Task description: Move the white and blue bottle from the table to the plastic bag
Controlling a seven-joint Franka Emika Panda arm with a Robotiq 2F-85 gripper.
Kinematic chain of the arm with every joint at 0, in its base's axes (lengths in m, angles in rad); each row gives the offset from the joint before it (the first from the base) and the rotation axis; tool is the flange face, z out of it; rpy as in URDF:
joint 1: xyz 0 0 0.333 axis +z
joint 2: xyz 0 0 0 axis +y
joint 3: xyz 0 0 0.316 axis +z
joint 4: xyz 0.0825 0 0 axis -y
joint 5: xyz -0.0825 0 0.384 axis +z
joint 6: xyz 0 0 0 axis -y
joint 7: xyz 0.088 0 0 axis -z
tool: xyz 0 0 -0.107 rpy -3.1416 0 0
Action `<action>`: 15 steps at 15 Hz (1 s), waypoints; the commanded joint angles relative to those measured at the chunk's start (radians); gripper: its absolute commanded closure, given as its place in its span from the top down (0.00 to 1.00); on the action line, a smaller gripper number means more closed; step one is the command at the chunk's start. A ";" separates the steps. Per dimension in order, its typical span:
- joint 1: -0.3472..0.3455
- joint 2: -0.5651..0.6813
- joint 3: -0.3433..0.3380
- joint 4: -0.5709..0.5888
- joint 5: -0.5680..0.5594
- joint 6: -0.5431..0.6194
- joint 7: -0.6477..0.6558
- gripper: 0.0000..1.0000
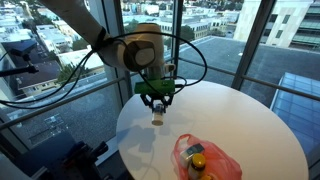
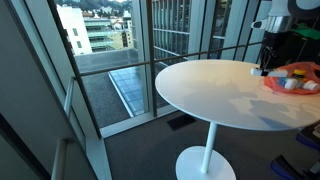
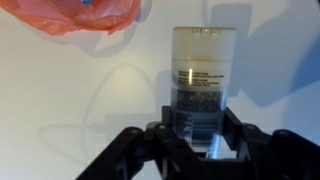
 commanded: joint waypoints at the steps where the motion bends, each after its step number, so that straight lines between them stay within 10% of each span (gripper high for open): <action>1: -0.029 -0.091 -0.043 -0.030 0.023 -0.050 -0.014 0.26; 15: -0.107 -0.239 -0.216 -0.036 0.219 -0.208 -0.072 0.26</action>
